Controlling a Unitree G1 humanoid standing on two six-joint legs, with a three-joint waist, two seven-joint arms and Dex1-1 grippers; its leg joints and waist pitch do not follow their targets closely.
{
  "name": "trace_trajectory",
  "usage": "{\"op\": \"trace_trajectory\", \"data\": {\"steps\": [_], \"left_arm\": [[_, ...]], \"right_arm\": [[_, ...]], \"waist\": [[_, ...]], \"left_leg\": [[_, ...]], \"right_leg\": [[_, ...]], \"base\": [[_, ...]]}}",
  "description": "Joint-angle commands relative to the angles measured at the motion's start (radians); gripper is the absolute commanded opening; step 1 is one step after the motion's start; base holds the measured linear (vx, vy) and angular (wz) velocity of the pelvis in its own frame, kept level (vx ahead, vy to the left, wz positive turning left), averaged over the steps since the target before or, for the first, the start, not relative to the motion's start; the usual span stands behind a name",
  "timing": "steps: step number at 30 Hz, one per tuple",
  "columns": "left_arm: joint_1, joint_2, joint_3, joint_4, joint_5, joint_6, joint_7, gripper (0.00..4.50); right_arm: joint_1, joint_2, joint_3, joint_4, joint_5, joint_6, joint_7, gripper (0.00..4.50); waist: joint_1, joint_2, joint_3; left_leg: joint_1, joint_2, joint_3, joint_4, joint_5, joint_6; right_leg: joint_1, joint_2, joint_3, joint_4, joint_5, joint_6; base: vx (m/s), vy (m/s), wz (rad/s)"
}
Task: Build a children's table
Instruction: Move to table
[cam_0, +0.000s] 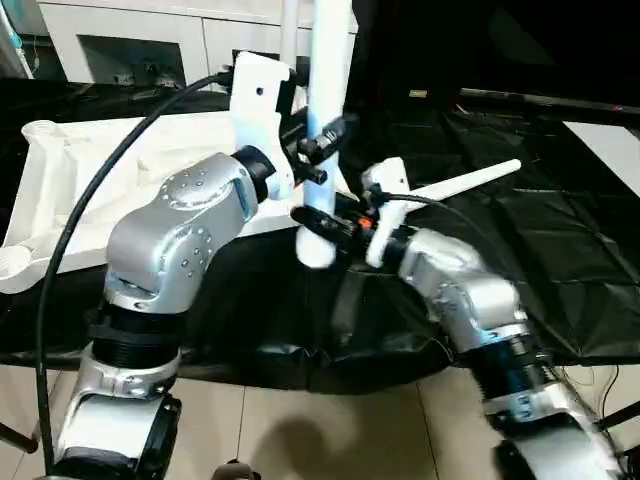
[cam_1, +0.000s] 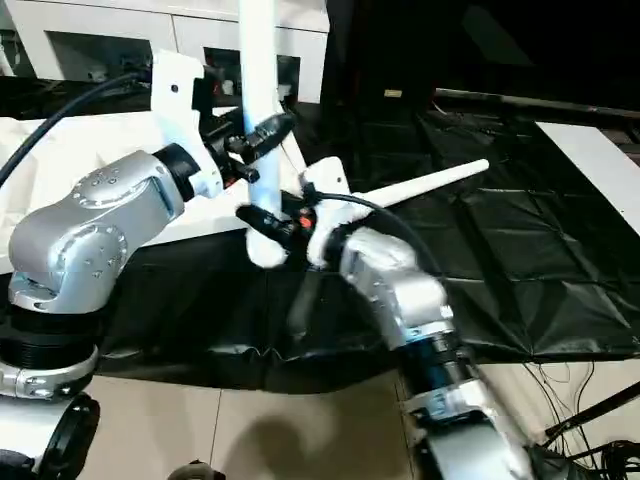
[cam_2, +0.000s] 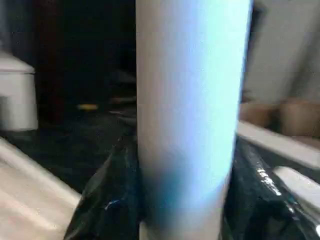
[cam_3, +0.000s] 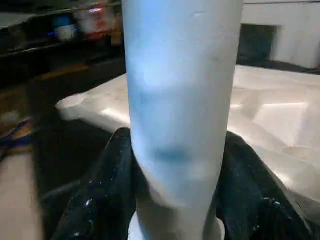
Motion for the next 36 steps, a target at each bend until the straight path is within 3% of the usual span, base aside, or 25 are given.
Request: {"op": "trace_trajectory", "data": {"steps": [1, 5, 6, 9, 13, 14, 18, 25, 36], "left_arm": [[0.008, 0.009, 0.034, -0.012, -0.095, 0.048, -0.088, 2.55], [0.033, 0.059, 0.031, -0.032, -0.171, 0.074, -0.243, 2.84], [0.043, 0.083, 0.026, -0.039, -0.202, 0.08, -0.318, 2.91], [0.038, 0.096, 0.039, -0.031, -0.24, 0.091, -0.373, 2.94], [0.025, 0.103, 0.058, -0.012, -0.268, 0.112, -0.399, 2.94], [0.022, 0.1, 0.067, -0.003, -0.277, 0.115, -0.398, 2.66], [0.016, 0.106, 0.079, 0.022, -0.293, 0.115, -0.416, 2.54], [0.007, 0.099, 0.092, 0.041, -0.295, 0.109, -0.409, 1.87], [-0.009, 0.083, 0.11, 0.072, -0.307, 0.112, -0.388, 1.79]], "right_arm": [[0.01, -0.025, 0.007, -0.061, 0.056, 0.031, 0.11, 1.86], [0.019, -0.07, 0.003, -0.1, 0.114, 0.082, 0.216, 1.85], [0.02, -0.097, 0.004, -0.113, 0.131, 0.101, 0.266, 1.85], [0.019, -0.137, 0.008, -0.124, 0.152, 0.123, 0.336, 1.85], [0.013, -0.159, 0.007, -0.126, 0.161, 0.139, 0.377, 1.85], [0.012, -0.163, 0.007, -0.126, 0.162, 0.143, 0.383, 1.85], [0.009, -0.185, 0.015, -0.133, 0.167, 0.166, 0.416, 1.85], [0.011, -0.199, 0.029, -0.132, 0.154, 0.174, 0.449, 1.85], [0.006, -0.21, 0.035, -0.123, 0.138, 0.181, 0.47, 1.85]], "waist": [[-0.004, 0.009, -0.072], [-0.003, 0.009, -0.071], [-0.003, 0.011, -0.07], [-0.002, 0.014, -0.068], [0.002, 0.013, -0.068], [0.002, 0.014, -0.068], [0.002, 0.012, -0.069], [0.003, 0.01, -0.071], [0.005, 0.009, -0.071]], "left_leg": [[0.021, 0.04, -0.012, -0.068, -0.132, -0.027], [0.023, 0.042, -0.012, -0.069, -0.138, -0.012], [0.024, 0.042, -0.012, -0.07, -0.146, -0.013], [0.028, 0.045, -0.012, -0.071, -0.169, -0.021], [0.026, 0.045, -0.013, -0.072, -0.182, -0.031], [0.026, 0.046, -0.014, -0.073, -0.182, -0.032], [0.025, 0.045, -0.014, -0.071, -0.175, -0.031], [0.024, 0.045, -0.013, -0.069, -0.145, -0.022], [0.024, 0.045, -0.013, -0.068, -0.152, -0.025]], "right_leg": [[0.048, -0.083, 0.052, -0.061, -0.05, -0.169], [0.046, -0.084, 0.051, -0.063, -0.072, -0.182], [0.045, -0.083, 0.051, -0.065, -0.092, -0.181], [0.042, -0.083, 0.052, -0.067, -0.12, -0.182], [0.043, -0.086, 0.052, -0.069, -0.148, -0.181], [0.042, -0.086, 0.052, -0.07, -0.151, -0.18], [0.044, -0.086, 0.052, -0.07, -0.156, -0.175], [0.045, -0.086, 0.051, -0.065, -0.107, -0.191], [0.045, -0.087, 0.051, -0.068, -0.139, -0.183]], "base": [[0.0, 0.0, 0.0], [0.0, 0.0, 0.0], [0.0, 0.0, 0.0], [0.0, 0.0, 0.0], [0.0, 0.0, 0.0], [0.0, 0.0, 0.0], [0.0, 0.0, 0.0], [0.0, 0.0, 0.0], [0.0, 0.0, 0.0]]}}
